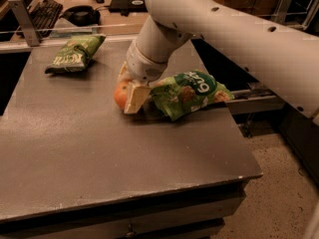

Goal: Move orange near green rice chip bag

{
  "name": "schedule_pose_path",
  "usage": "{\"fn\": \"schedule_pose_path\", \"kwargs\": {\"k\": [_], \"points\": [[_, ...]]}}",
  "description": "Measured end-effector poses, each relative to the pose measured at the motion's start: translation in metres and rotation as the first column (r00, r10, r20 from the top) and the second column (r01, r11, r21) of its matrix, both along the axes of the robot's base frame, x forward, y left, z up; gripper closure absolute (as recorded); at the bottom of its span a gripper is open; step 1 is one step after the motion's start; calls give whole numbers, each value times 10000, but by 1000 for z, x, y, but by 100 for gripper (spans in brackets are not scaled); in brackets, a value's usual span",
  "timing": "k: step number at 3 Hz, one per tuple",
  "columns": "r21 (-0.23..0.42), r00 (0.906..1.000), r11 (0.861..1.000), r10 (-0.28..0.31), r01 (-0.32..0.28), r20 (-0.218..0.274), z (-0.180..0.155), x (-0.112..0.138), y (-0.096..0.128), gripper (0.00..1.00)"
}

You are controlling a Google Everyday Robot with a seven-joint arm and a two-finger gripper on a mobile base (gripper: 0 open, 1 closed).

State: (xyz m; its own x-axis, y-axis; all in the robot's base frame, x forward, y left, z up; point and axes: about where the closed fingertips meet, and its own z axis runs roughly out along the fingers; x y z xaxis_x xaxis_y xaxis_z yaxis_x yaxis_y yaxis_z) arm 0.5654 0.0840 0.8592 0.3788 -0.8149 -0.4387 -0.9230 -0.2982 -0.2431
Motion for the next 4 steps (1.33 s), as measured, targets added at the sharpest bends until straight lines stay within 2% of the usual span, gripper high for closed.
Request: {"fn": "schedule_pose_path", "kwargs": {"k": [1, 3, 4], "points": [[-404, 9998, 9992, -71, 79, 186, 2, 12, -19, 59], [-886, 9998, 9960, -56, 71, 179, -6, 15, -36, 13], [-978, 9998, 9952, -37, 54, 181, -7, 14, -39, 0]]}}
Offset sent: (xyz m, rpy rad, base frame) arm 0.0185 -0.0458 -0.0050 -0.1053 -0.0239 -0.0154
